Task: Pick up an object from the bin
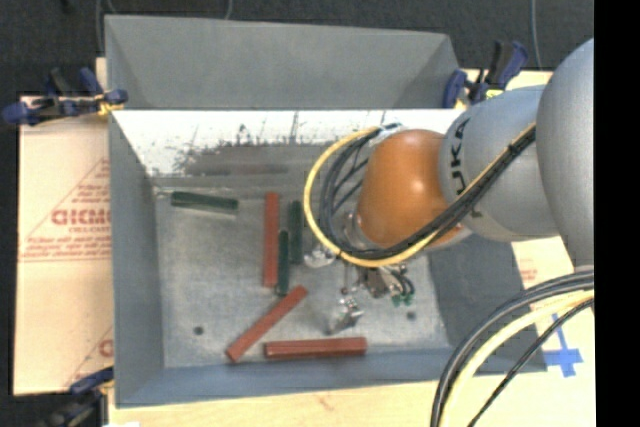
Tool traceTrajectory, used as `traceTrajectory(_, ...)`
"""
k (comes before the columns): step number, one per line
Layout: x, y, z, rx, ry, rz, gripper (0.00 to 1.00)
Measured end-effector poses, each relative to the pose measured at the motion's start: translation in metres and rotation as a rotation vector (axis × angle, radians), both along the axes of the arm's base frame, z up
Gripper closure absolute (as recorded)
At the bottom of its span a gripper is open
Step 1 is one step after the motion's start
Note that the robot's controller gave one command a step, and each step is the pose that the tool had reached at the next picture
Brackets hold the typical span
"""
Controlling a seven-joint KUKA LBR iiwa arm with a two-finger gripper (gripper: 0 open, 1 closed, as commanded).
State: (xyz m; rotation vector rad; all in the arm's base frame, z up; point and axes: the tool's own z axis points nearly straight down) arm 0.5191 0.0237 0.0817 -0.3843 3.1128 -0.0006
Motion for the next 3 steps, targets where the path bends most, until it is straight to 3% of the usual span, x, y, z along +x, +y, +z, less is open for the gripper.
traceTrajectory(1,0.001,0.029,-0.002,-0.001,0.005,-0.175,1.00)
traceTrajectory(2,0.001,0.029,-0.002,-0.001,0.004,-0.174,1.00)
traceTrajectory(3,0.027,0.037,0.140,0.000,-0.001,-0.119,1.00)
